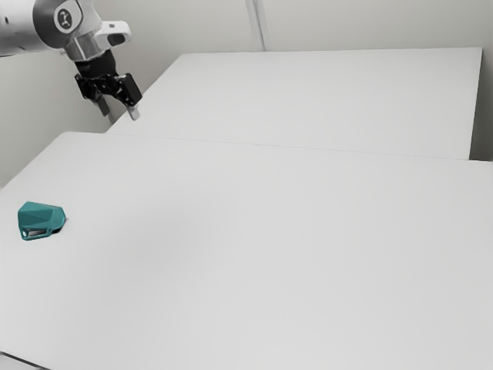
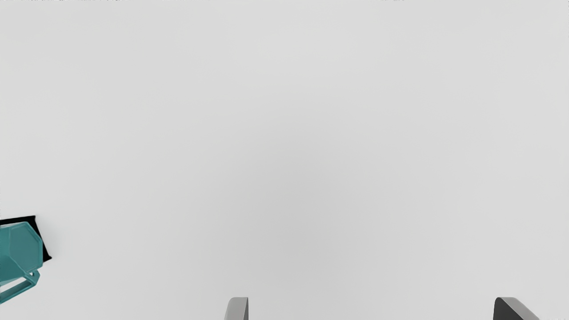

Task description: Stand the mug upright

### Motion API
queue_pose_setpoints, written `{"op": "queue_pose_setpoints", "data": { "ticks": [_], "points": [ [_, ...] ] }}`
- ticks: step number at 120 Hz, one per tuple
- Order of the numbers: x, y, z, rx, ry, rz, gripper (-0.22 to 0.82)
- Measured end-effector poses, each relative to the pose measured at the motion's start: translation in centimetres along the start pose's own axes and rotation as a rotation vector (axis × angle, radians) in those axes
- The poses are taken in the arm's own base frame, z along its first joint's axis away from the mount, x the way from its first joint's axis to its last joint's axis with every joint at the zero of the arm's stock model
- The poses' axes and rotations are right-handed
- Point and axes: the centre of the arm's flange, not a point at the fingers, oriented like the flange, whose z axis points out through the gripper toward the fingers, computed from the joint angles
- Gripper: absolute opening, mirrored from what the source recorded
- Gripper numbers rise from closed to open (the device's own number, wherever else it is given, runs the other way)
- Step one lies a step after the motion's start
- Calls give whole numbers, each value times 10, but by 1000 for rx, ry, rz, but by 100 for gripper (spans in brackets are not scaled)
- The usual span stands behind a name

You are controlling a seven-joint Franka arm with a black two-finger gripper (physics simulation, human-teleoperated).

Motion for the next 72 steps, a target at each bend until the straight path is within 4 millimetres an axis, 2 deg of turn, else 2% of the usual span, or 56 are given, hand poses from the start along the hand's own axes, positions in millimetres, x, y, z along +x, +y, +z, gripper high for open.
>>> {"op": "queue_pose_setpoints", "data": {
  "ticks": [21, 39, 53, 64, 72],
  "points": [
    [-4, -5, -3, 8, 8, -1, 60],
    [-65, -19, 37, 5, -26, -56, 60],
    [-104, -67, 77, -8, -27, -162, 60],
    [-132, -122, 108, -3, -9, -268, 60],
    [-148, -159, 119, -12, 37, -326, 60]
  ]
}}
